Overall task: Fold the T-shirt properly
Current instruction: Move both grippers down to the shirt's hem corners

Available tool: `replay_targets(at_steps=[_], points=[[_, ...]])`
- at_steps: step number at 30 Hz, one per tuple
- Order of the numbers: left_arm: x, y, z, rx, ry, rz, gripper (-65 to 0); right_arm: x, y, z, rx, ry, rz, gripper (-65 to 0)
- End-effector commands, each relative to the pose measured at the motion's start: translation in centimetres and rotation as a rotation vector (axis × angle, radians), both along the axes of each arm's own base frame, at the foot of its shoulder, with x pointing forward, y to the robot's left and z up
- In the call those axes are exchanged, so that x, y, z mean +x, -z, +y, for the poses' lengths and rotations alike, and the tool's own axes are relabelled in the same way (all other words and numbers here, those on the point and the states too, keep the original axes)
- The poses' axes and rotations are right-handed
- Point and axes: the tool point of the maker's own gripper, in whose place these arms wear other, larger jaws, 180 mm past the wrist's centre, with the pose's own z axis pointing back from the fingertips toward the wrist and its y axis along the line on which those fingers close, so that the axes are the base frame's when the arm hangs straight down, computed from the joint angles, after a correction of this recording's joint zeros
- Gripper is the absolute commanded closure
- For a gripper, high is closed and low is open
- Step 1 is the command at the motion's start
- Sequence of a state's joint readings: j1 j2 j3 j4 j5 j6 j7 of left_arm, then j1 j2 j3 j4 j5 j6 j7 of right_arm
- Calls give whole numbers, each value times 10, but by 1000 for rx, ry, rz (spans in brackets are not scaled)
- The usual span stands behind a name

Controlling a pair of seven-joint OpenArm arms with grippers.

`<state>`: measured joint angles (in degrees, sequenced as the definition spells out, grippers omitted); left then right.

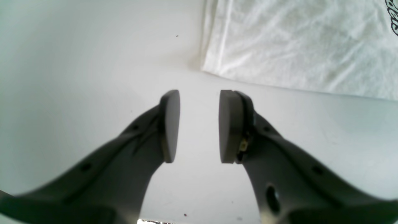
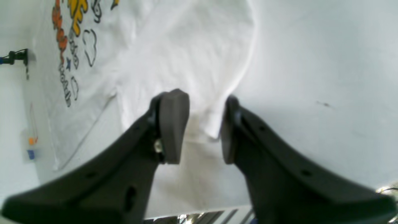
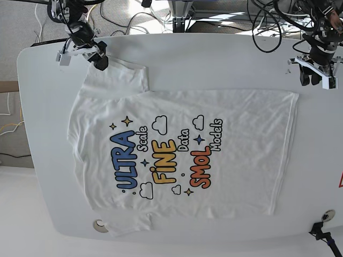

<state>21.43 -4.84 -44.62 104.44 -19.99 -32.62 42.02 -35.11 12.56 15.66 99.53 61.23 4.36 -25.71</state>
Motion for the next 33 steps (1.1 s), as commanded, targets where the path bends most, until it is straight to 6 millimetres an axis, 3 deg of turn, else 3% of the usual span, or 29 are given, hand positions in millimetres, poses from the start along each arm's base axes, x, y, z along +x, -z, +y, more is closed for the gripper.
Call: replay_targets(at_steps=[1,2,6,14,17,21,25,33], points=[[6,-12,3,18,9,-42,-197,2,-5,-2,-11,-9,-17,-53],[6,-12,2,17,10,-43,-197,5,-6,-3,-12,-10,-26,0],[13,-11,3,4,4,-54,-197,8,-8,-4,-17,-13,-32,0],[26,25,23,-87,-46,29,-194,8,-8,-3,-18,-15,-32,0],[32,30,33,-100,-50,38,-197,8,-7,-3,-17,-16,-31,0],[38,38,22,-122,39,51,-203,8,-7,-2,-16,-17,-31,0],[39,41,20,-133,50,54,-356,8,-7,-2,-16,-17,-31,0],[57,40,1,-143,109,42,-359,9,-8,-2,-15,-19,-34,0]])
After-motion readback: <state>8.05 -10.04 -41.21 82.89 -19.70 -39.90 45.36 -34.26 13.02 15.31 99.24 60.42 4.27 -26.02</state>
